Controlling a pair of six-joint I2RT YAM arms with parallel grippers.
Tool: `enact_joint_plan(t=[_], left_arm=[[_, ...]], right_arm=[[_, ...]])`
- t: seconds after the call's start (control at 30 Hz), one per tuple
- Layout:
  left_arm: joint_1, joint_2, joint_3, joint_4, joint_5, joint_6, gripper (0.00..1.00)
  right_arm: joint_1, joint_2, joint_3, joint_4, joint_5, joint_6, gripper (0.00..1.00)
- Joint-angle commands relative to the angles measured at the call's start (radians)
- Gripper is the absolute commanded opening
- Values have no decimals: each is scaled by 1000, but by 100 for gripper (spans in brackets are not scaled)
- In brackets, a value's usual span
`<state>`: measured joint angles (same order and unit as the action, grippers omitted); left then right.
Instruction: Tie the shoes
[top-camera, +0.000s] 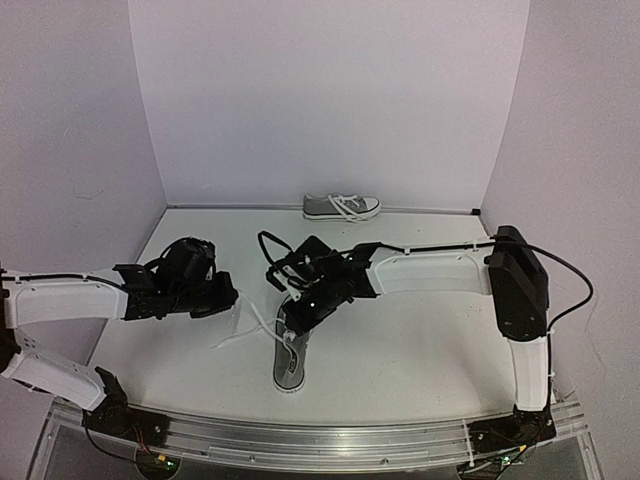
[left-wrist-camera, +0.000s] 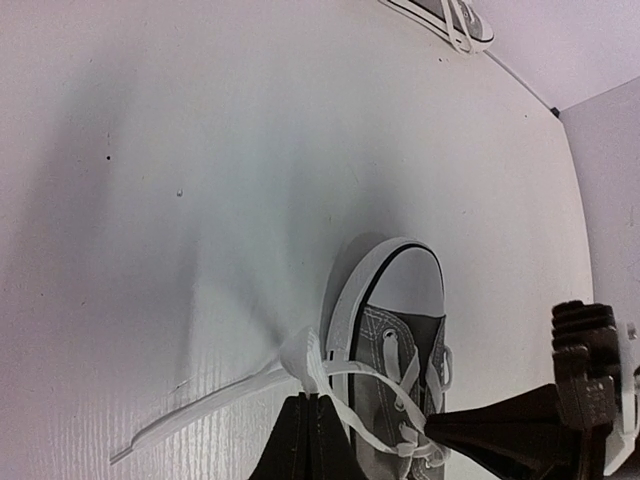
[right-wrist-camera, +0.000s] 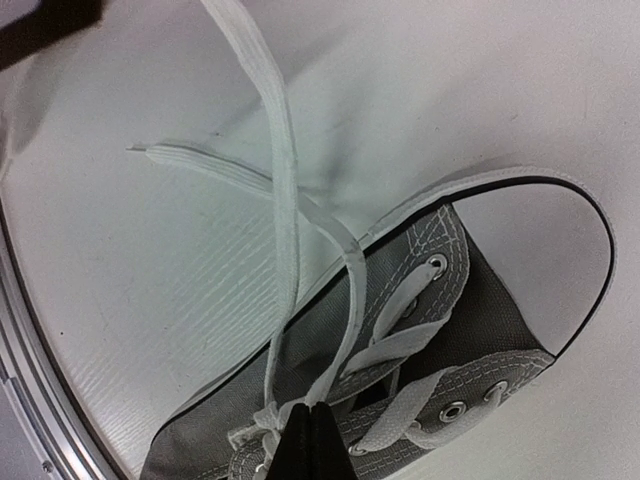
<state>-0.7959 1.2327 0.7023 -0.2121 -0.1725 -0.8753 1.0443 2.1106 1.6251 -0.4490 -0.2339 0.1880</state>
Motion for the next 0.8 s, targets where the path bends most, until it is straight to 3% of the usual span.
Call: enact_joint_plan(t=[0.0,0.77], left_arm=[[-3,42,34,104,-27,-41,0],[-4,482,27,876,204,-373,0]], right_arm=[[7,-126,-40,69,-5,-19,0],[12,-195,-198,227,-63,-33,0]])
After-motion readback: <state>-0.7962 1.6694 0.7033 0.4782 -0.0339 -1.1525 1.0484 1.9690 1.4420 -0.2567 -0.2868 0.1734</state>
